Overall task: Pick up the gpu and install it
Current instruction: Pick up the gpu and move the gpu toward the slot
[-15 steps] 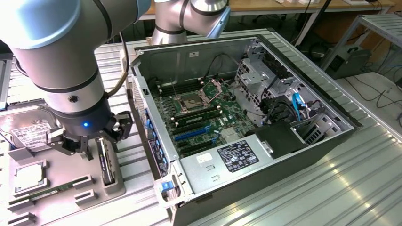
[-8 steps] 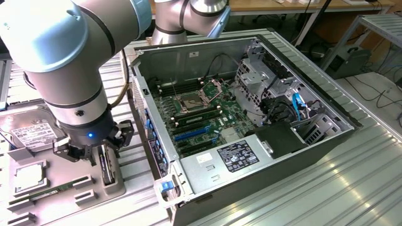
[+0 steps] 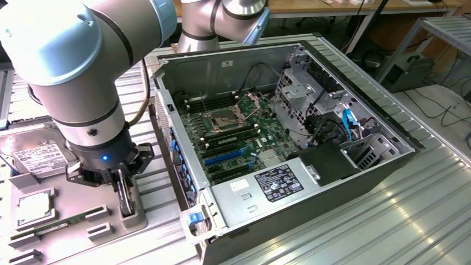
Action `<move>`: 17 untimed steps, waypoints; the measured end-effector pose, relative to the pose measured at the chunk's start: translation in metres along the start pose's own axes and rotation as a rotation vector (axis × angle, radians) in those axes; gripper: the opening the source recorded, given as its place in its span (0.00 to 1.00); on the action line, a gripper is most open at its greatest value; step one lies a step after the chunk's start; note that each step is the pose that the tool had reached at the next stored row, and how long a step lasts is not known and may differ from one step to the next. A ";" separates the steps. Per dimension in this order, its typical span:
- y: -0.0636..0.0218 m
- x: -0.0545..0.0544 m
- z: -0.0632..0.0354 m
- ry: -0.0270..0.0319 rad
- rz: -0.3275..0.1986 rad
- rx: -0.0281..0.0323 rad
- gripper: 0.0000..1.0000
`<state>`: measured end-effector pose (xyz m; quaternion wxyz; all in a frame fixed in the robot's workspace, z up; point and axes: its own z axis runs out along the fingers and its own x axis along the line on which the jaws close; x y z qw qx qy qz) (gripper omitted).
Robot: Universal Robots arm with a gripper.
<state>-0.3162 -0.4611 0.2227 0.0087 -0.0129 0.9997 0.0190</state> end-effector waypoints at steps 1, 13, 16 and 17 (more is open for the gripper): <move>0.0000 0.000 0.0000 0.0000 0.000 0.0000 0.28; 0.0001 0.000 -0.0059 0.0000 0.000 -0.0003 0.28; 0.0002 0.000 -0.0100 0.0000 0.000 -0.0002 0.28; 0.0003 0.000 -0.0110 0.0000 0.000 -0.0002 0.28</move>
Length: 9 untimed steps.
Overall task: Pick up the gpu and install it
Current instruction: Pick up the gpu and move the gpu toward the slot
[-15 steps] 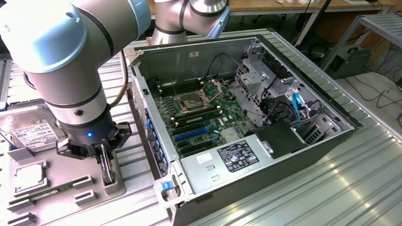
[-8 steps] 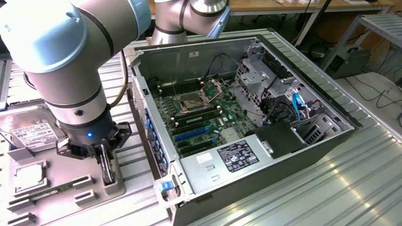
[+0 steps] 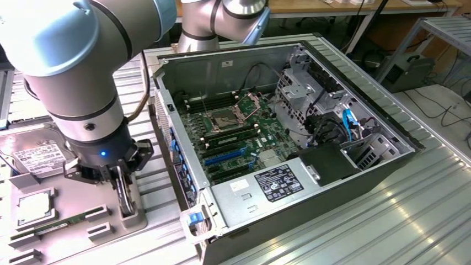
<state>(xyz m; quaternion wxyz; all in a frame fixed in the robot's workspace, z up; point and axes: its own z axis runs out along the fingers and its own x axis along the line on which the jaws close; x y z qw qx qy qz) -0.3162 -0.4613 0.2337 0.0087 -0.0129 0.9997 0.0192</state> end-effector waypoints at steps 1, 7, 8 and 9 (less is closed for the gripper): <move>0.0000 0.000 -0.0011 0.0000 0.000 0.0000 0.28; 0.0003 0.000 -0.0062 -0.0003 0.000 -0.0005 0.28; 0.0003 0.000 -0.0063 -0.0002 0.000 -0.0004 0.28; 0.0002 0.000 -0.0065 0.0001 0.000 -0.0002 0.28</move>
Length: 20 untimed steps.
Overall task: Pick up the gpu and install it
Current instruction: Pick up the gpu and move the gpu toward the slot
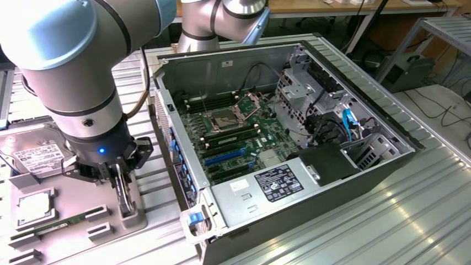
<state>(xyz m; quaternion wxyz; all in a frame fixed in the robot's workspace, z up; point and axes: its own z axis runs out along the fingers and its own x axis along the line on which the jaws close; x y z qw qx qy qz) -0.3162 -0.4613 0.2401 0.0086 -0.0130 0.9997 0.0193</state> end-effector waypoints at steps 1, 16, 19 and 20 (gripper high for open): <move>0.0000 0.000 0.0000 0.0000 0.000 0.0000 0.28; 0.0006 0.000 -0.0148 0.0000 0.000 -0.0001 0.28; 0.0007 0.000 -0.0177 0.0000 0.000 0.0000 0.28; 0.0007 0.000 -0.0189 0.0000 0.000 0.0000 0.28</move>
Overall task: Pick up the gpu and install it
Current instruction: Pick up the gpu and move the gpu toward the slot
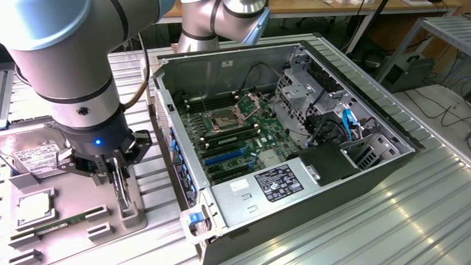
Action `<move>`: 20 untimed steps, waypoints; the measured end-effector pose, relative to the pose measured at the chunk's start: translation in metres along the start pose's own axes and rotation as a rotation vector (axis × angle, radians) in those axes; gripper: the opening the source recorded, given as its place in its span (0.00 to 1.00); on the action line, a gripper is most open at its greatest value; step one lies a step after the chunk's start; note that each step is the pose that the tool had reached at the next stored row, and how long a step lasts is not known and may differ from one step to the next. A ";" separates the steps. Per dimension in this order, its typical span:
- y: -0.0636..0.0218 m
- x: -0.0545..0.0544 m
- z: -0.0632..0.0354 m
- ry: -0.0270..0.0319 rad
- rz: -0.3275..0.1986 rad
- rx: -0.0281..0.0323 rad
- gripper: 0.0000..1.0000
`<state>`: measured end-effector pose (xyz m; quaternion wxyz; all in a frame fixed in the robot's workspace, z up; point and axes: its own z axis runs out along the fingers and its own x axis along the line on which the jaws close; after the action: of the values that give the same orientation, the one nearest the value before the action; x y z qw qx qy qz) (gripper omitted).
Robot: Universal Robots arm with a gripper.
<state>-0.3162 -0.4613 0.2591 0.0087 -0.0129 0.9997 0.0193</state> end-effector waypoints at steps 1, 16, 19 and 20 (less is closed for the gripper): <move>0.0001 0.000 -0.0010 -0.0001 0.000 -0.0001 0.28; 0.0003 0.000 -0.0074 -0.0001 0.000 0.0000 0.28; 0.0003 0.000 -0.0078 0.0001 0.000 0.0001 0.28; 0.0003 0.000 -0.0081 0.0001 0.000 0.0001 0.28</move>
<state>-0.3162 -0.4613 0.2672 0.0086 -0.0130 0.9997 0.0192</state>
